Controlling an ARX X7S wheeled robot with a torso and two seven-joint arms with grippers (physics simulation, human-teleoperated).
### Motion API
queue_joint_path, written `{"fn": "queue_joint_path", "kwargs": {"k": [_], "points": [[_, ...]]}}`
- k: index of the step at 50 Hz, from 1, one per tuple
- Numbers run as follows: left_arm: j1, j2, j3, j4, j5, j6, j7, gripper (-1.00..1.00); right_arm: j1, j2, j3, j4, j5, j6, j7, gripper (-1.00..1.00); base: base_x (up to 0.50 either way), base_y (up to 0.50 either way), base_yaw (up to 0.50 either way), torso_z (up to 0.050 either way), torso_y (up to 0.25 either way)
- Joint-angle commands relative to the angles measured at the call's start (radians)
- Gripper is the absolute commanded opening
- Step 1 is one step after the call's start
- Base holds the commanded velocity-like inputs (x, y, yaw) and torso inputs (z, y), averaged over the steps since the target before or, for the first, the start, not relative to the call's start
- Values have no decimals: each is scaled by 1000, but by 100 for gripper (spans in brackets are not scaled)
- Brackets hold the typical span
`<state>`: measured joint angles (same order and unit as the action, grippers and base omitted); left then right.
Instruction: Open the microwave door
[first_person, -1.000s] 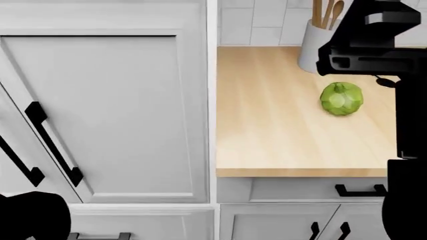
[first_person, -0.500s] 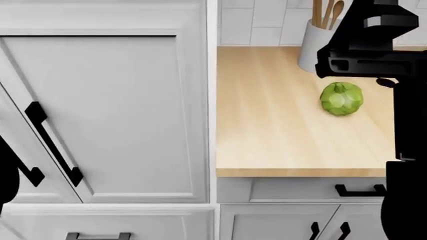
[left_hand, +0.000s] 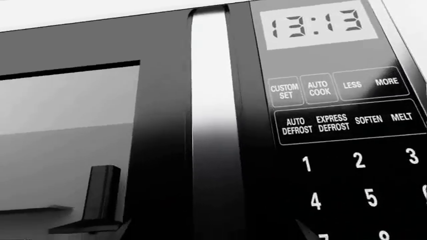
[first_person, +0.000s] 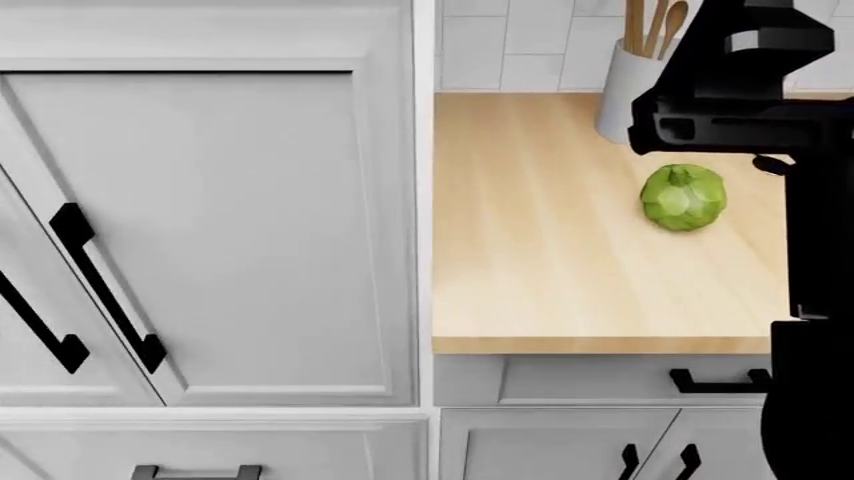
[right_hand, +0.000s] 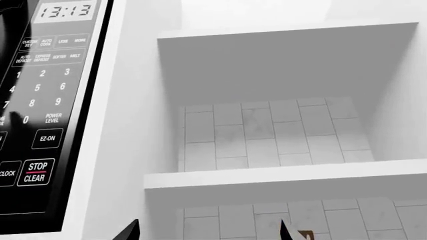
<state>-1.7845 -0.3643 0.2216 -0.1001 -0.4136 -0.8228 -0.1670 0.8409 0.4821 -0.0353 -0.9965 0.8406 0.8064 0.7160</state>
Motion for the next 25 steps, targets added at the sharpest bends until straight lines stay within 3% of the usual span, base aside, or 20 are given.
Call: {"fn": "queue_joint_path", "kwargs": {"k": [1,9,10,25], "points": [[-31,16,62,-159,55,95,39,100,2,12,-5,4,10,-11,10,100,0,0,0,0,0],[-37,20,67,-185,60,105,40,100,3,19,-10,7,11,-18,15,100,0,0,0,0,0],[-35,20,66,-182,59,105,38,-100,3,20,-10,7,12,-18,16,100,0,0,0,0,0],[-36,11,41,-110,33,75,26,-100,7,28,-24,7,18,-28,29,100,0,0,0,0,1]]}}
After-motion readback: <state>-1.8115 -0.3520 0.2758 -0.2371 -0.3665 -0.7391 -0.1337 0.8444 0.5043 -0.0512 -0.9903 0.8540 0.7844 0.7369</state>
